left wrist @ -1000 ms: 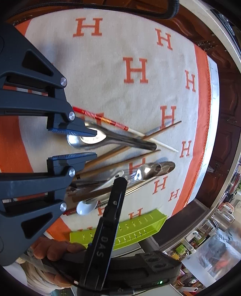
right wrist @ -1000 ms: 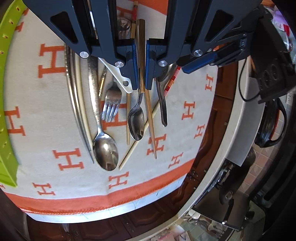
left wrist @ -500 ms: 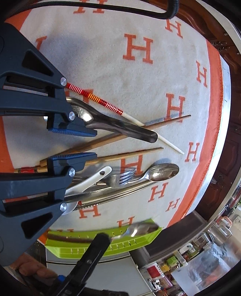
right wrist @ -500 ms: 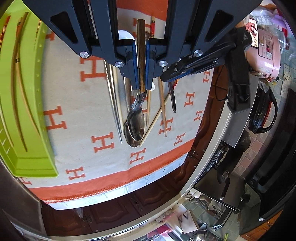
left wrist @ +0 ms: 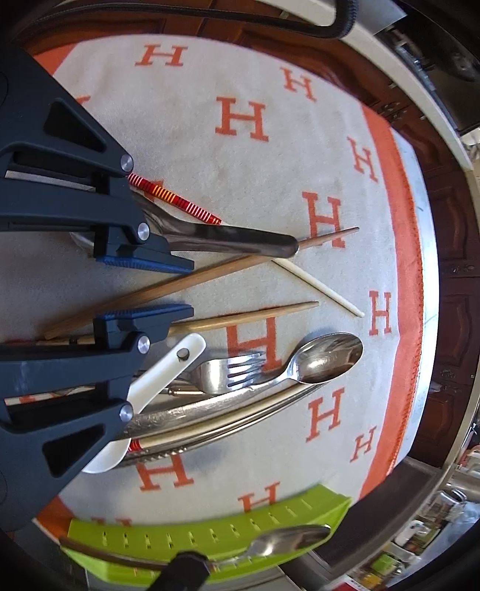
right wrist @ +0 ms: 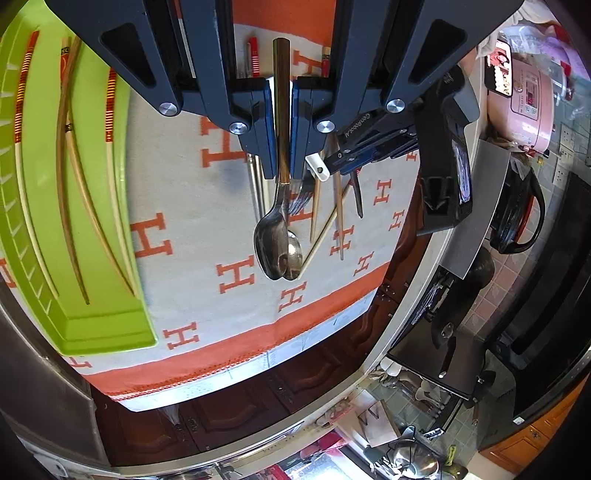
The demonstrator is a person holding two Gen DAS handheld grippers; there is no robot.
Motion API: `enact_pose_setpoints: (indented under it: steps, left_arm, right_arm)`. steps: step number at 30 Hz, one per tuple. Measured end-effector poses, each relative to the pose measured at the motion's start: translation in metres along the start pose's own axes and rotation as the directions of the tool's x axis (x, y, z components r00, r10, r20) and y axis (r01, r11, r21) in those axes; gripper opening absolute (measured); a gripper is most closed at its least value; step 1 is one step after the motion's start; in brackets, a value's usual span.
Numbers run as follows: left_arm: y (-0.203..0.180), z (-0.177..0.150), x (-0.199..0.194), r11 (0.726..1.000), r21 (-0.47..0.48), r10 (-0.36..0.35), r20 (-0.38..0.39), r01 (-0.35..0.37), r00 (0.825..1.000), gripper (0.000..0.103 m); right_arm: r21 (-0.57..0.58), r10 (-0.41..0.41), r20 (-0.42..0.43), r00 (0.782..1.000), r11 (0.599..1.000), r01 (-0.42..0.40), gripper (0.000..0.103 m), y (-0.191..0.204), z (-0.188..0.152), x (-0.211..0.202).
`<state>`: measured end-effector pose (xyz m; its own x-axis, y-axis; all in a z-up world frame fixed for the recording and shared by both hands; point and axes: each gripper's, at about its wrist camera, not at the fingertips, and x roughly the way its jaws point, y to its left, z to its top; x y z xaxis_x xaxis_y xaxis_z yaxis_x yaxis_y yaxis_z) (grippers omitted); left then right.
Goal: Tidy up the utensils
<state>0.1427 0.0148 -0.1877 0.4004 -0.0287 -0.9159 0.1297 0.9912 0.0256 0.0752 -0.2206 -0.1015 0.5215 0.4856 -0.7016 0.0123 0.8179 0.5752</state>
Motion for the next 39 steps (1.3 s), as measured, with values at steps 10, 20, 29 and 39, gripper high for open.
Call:
enact_pose_setpoints:
  steps: [10, 20, 29, 39]
  left_arm:
    - [0.009, -0.005, -0.005, 0.993, -0.106, -0.044, -0.010, 0.043, 0.999, 0.004]
    - [0.017, -0.002, -0.068, 0.972, -0.160, -0.164, 0.053, 0.170, 0.985, 0.004]
    - [-0.061, 0.023, -0.127, 0.937, 0.012, -0.349, 0.088, 0.349, 0.933, 0.004]
    - [-0.178, 0.027, -0.112, 0.864, 0.142, -0.480, -0.061, 0.484, 0.875, 0.004]
  right_arm:
    - [0.052, 0.002, 0.021, 1.000, 0.999, -0.003, 0.007, -0.029, -0.005, -0.015]
    - [0.089, -0.007, 0.078, 0.997, 0.996, 0.000, 0.007, -0.053, -0.009, -0.050]
    - [0.139, -0.126, 0.114, 0.985, 0.984, 0.110, 0.007, -0.096, -0.005, -0.084]
    - [0.145, -0.280, 0.052, 0.959, 0.952, 0.270, 0.007, -0.144, -0.012, -0.085]
